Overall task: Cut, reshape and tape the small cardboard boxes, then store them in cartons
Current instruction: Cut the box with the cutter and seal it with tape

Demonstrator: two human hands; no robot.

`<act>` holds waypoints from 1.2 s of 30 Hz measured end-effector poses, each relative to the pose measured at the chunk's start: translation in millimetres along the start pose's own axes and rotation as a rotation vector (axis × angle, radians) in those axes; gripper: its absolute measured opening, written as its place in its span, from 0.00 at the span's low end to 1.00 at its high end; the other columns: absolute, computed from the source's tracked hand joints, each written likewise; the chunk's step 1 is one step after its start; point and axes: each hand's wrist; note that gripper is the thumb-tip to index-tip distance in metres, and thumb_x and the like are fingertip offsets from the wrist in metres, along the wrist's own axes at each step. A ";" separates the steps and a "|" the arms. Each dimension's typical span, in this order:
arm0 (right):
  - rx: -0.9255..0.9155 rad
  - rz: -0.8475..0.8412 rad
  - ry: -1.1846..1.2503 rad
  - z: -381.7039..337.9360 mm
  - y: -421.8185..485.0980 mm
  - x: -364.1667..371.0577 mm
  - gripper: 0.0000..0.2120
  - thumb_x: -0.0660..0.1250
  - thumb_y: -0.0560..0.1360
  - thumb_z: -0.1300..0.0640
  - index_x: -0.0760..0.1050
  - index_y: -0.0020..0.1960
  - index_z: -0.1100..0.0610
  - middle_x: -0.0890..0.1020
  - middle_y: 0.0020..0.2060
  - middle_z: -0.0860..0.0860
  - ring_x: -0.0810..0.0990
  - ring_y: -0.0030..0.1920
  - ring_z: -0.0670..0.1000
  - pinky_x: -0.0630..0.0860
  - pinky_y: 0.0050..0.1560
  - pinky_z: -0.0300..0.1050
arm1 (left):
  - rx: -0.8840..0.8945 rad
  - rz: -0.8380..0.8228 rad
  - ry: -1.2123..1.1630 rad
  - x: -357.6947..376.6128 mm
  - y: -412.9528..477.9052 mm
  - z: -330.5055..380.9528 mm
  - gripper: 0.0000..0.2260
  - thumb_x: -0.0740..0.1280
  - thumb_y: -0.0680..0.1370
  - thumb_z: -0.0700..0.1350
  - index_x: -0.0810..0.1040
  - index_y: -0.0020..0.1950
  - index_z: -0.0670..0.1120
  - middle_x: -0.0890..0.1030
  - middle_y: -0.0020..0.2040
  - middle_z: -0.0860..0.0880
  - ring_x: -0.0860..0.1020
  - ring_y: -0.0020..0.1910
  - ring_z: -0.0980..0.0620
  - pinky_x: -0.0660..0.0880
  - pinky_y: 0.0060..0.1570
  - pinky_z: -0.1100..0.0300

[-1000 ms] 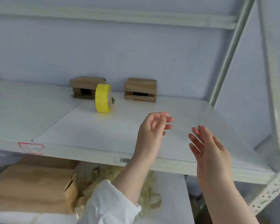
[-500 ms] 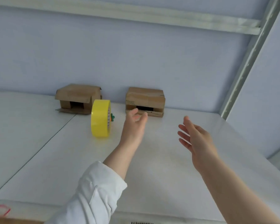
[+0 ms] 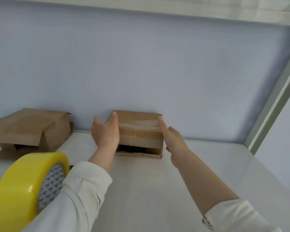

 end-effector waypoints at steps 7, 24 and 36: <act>-0.060 -0.049 0.050 20.4 35.2 7.8 0.26 0.61 0.77 0.45 0.63 0.72 0.52 0.72 0.67 0.47 0.70 0.66 0.50 0.66 0.68 0.49 | 0.079 0.005 -0.054 3.9 -3.6 -8.9 0.15 0.62 0.79 0.48 0.69 0.63 0.45 0.73 0.54 0.52 0.71 0.51 0.53 0.65 0.49 0.62; -0.385 0.060 0.312 35.9 -155.3 -62.2 0.30 0.61 0.67 0.38 0.74 0.61 0.56 0.81 0.53 0.47 0.79 0.53 0.46 0.75 0.46 0.43 | 0.473 -0.633 -0.286 -118.9 -129.1 -20.3 0.28 0.76 0.67 0.43 0.63 0.58 0.55 0.70 0.64 0.55 0.70 0.64 0.61 0.70 0.64 0.63; -0.597 -0.021 0.166 55.6 -227.2 -77.0 0.32 0.77 0.61 0.41 0.74 0.62 0.51 0.80 0.59 0.51 0.76 0.62 0.49 0.75 0.58 0.40 | 0.346 -0.615 -0.432 -149.3 -185.3 8.1 0.11 0.67 0.73 0.58 0.76 0.53 0.57 0.80 0.46 0.59 0.77 0.47 0.65 0.72 0.46 0.73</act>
Point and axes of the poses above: each hand's wrist, its own y-axis towards the middle knuckle, its own x-axis out of the palm, z = x × y
